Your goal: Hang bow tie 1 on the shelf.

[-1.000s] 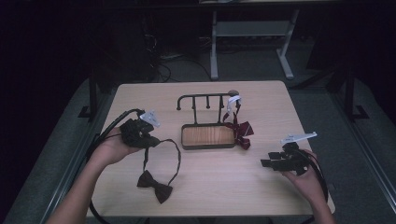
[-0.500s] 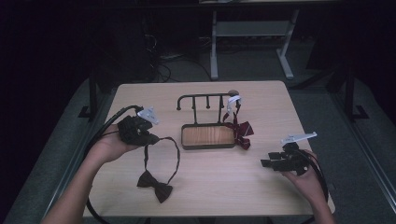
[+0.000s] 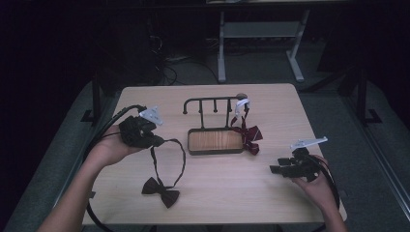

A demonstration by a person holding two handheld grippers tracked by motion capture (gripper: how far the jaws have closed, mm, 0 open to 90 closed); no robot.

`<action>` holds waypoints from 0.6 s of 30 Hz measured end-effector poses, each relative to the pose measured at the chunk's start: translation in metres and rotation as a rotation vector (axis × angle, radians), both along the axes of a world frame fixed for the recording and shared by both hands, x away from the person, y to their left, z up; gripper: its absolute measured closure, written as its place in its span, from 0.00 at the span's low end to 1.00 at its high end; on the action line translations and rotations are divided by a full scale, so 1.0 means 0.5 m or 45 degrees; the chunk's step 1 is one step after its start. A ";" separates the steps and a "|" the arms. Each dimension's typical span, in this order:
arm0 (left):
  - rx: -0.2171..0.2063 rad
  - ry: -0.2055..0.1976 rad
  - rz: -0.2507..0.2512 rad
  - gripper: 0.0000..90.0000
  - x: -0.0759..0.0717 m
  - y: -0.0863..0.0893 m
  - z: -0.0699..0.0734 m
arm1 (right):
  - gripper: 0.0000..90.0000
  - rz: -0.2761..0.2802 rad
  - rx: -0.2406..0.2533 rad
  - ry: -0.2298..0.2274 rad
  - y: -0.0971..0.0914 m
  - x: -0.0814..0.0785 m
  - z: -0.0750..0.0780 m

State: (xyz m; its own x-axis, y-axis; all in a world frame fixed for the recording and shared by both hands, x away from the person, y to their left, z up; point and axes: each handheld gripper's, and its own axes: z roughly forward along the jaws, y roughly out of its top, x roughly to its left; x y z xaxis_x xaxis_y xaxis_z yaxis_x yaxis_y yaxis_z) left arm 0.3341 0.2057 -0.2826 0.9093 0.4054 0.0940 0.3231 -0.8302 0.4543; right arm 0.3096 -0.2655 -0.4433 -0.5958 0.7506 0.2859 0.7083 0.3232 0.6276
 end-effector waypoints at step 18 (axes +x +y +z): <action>-0.021 -0.014 -0.014 0.99 0.007 -0.003 0.026 | 0.49 -0.009 0.002 -0.002 -0.004 0.002 -0.001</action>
State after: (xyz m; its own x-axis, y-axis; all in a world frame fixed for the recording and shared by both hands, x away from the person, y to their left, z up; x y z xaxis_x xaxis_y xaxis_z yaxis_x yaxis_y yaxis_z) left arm 0.3375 0.2039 -0.2694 0.9126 0.3969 0.0977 0.3087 -0.8259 0.4717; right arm 0.3105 -0.2673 -0.4436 -0.5906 0.7545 0.2863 0.7099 0.3169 0.6290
